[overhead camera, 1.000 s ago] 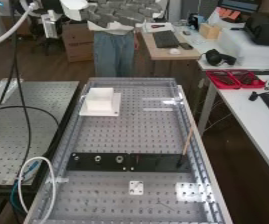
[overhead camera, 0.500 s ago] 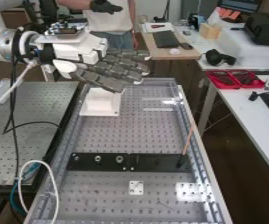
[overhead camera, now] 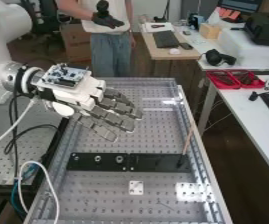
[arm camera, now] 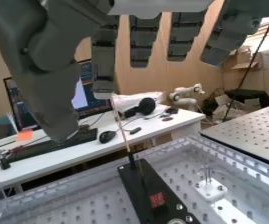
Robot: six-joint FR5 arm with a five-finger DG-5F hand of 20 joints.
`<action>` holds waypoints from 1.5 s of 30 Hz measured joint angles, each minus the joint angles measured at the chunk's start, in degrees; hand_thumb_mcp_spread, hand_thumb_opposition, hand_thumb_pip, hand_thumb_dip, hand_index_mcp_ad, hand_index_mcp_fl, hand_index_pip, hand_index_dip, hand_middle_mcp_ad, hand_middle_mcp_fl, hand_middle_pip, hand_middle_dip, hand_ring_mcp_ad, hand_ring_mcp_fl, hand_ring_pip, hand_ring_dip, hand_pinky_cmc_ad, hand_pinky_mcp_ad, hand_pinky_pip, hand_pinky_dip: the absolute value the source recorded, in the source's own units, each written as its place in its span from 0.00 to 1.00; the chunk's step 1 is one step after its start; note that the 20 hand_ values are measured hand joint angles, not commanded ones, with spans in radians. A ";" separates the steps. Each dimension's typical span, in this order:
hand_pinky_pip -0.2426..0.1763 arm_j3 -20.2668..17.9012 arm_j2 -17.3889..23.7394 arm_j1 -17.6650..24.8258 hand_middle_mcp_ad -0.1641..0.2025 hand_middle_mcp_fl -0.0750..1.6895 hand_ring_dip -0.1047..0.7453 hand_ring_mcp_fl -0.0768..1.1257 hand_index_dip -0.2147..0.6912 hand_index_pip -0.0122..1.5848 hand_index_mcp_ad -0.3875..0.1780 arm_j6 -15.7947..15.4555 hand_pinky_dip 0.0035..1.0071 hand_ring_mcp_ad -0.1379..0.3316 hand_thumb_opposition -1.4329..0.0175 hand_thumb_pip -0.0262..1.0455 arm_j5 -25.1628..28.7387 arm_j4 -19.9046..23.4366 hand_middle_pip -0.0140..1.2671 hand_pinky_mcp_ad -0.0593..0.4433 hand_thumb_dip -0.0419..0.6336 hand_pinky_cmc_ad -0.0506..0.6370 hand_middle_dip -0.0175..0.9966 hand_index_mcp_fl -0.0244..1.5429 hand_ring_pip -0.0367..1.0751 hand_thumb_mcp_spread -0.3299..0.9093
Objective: Grab the bearing and place it in the white container
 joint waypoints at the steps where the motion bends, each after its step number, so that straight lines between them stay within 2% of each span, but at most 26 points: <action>1: 0.36 0.14 -0.73 -0.59 0.44 0.07 0.15 0.08 0.36 0.56 0.35 0.27 0.13 0.54 0.45 0.61 -0.61 0.08 0.08 0.55 0.34 0.55 0.13 0.07 0.11 0.56; 4: 0.35 0.58 -2.50 -2.06 0.44 0.07 0.15 0.08 0.39 0.65 0.35 0.62 0.12 0.54 0.46 0.61 -2.11 0.30 0.08 0.55 0.37 0.55 0.13 0.07 0.11 0.56; 10: 0.35 1.60 -5.93 -4.59 0.44 0.07 0.15 0.07 0.45 0.73 0.35 0.34 0.12 0.55 0.42 0.62 -5.16 1.65 0.08 0.55 0.39 0.56 0.14 0.06 0.11 0.58; 16: 0.35 2.47 -8.98 -6.08 0.44 0.07 0.15 0.07 0.52 0.77 0.35 -0.92 0.12 0.55 0.41 0.62 -7.38 3.52 0.09 0.55 0.41 0.56 0.14 0.06 0.11 0.58; 18: 0.35 2.66 -10.18 -6.61 0.44 0.07 0.15 0.08 0.51 0.78 0.35 -1.54 0.12 0.51 0.41 0.62 -8.02 4.78 0.08 0.55 0.41 0.56 0.14 0.06 0.11 0.59; 26: 0.36 2.79 -13.87 -7.97 0.44 0.08 0.15 0.07 0.55 0.83 0.35 -2.17 0.13 0.51 0.41 0.62 -8.68 8.50 0.08 0.55 0.43 0.56 0.14 0.04 0.11 0.60; 29: 0.36 2.86 -15.16 -8.58 0.44 0.07 0.15 0.07 0.60 0.86 0.35 -2.33 0.13 0.49 0.41 0.62 -9.05 9.71 0.08 0.55 0.43 0.56 0.14 0.04 0.11 0.60; 36: 0.35 3.02 -16.79 -9.27 0.44 0.08 0.15 0.07 0.69 0.92 0.35 -2.57 0.13 0.49 0.41 0.60 -10.09 10.48 0.08 0.55 0.44 0.56 0.14 0.03 0.11 0.60; 45: 0.35 3.57 -17.83 -9.42 0.44 0.07 0.15 0.07 0.70 0.93 0.35 -2.45 0.13 0.49 0.41 0.60 -11.39 10.06 0.08 0.55 0.44 0.56 0.14 0.03 0.11 0.61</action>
